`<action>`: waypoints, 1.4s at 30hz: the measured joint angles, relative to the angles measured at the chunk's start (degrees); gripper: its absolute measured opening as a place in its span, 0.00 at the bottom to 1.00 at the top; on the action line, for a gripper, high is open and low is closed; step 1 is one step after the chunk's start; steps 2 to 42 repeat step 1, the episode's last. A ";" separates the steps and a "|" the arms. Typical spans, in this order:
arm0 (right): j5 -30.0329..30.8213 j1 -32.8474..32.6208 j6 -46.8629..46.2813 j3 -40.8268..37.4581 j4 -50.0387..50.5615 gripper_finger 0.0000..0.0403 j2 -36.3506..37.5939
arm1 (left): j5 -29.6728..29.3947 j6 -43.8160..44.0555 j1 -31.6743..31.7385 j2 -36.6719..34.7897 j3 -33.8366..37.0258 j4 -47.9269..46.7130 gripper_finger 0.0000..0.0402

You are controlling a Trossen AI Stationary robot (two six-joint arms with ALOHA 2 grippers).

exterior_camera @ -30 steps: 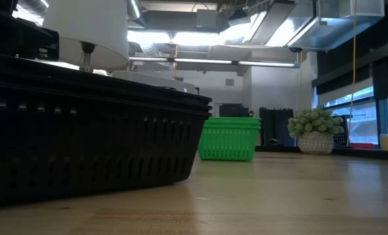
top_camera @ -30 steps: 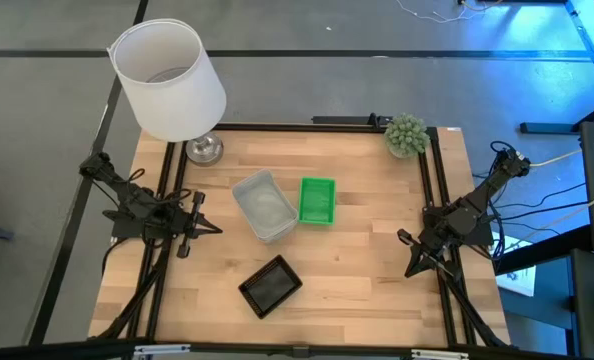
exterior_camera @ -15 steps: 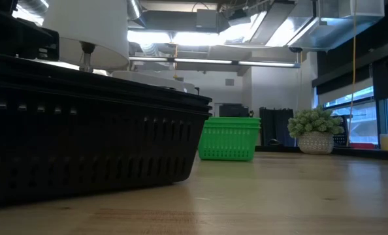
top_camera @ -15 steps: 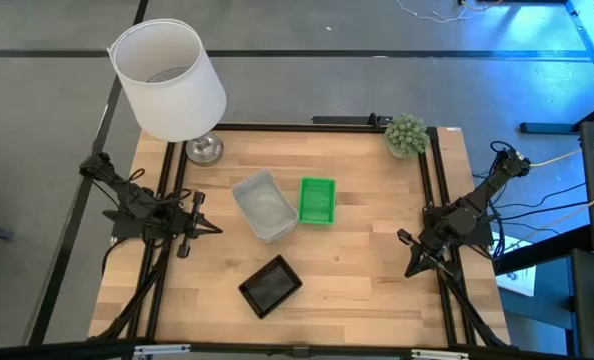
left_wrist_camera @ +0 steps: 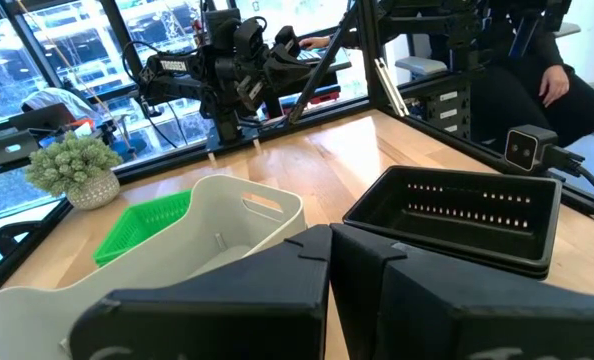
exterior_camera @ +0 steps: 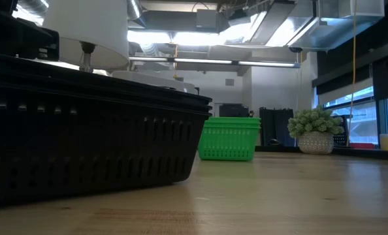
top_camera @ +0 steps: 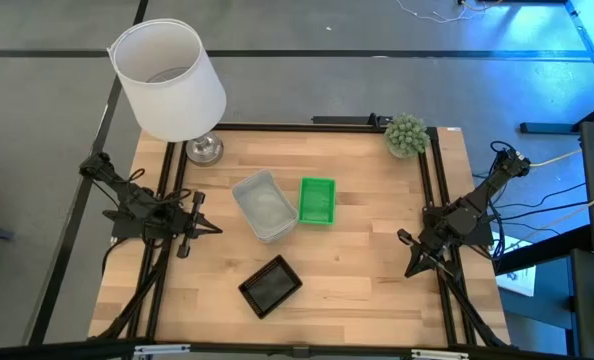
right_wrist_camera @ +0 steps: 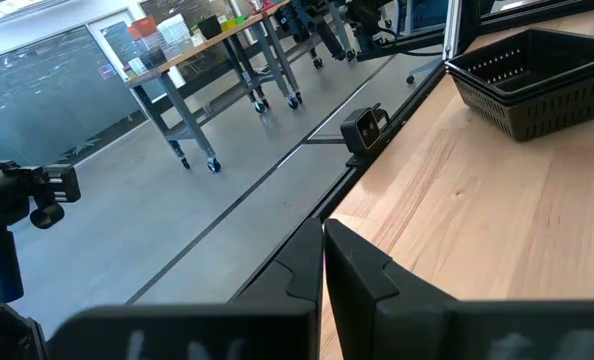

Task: Stack baskets by color
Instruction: Return to Home Position

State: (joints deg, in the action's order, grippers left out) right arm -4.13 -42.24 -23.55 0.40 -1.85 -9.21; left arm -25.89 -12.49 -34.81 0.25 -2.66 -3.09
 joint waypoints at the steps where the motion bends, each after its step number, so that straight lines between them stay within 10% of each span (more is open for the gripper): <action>1: -0.01 0.00 0.00 0.00 0.02 0.04 0.02 | 0.00 0.00 0.02 0.00 0.00 0.00 0.00; 42: -0.01 0.00 0.00 0.00 0.02 0.04 0.02 | 0.00 0.00 0.02 0.00 0.00 0.00 0.00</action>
